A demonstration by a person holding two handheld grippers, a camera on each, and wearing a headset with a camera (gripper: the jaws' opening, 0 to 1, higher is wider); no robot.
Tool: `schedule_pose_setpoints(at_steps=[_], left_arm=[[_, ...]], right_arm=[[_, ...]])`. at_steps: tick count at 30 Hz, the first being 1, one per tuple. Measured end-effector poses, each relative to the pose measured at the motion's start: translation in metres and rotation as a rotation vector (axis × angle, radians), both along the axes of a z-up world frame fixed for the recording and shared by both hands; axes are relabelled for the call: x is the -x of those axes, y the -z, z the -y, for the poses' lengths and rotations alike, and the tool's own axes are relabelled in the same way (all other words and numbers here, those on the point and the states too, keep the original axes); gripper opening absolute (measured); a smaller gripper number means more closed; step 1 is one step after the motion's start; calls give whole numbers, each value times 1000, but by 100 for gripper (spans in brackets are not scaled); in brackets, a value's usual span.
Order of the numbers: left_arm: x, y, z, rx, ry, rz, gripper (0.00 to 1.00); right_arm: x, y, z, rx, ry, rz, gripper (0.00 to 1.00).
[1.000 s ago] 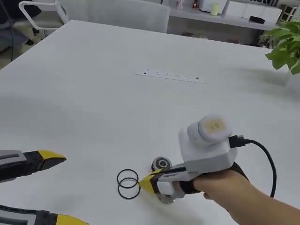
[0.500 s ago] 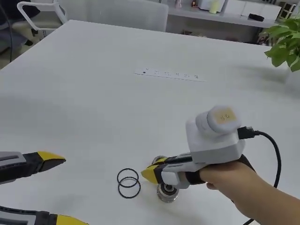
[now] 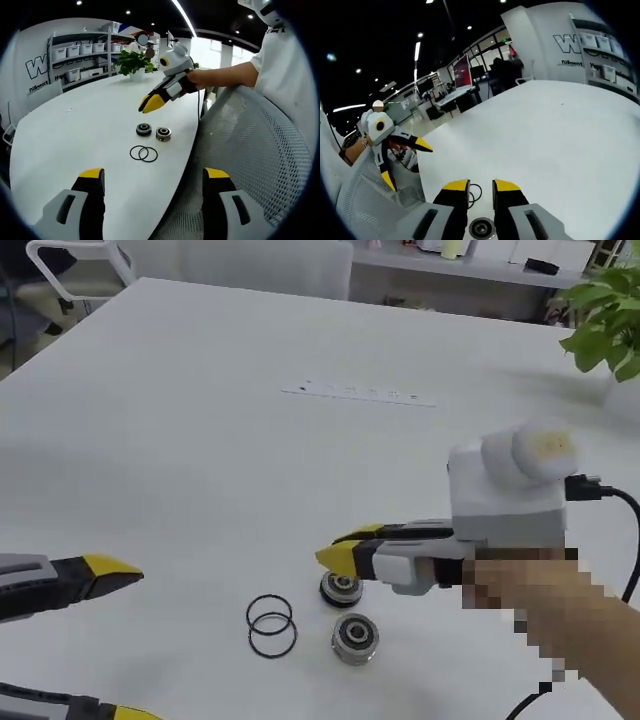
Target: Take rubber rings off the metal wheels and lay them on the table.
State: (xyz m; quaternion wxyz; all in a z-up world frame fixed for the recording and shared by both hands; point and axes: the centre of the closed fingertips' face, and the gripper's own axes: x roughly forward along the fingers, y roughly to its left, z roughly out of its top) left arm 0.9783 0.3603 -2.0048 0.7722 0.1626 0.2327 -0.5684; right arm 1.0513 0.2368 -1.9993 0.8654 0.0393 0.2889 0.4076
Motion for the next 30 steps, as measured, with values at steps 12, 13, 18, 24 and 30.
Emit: schedule_pose_setpoints(at_steps=[12, 13, 18, 24, 30], left_arm=[[-27, -46, 17, -3, 76, 117, 76], [-32, -52, 22, -17, 101, 155, 76], [-41, -77, 48, 13, 161, 217, 75], [-51, -86, 76, 13, 222, 258, 73], [-61, -89, 107, 50, 257, 277, 68]], right_arm=[[3, 18, 31, 126, -46, 38, 21], [2, 22, 33, 139, -43, 35, 20], [2, 31, 40, 152, -34, 12, 21], [5, 41, 40, 177, -54, -1, 22], [5, 53, 44, 203, -55, -21, 21]])
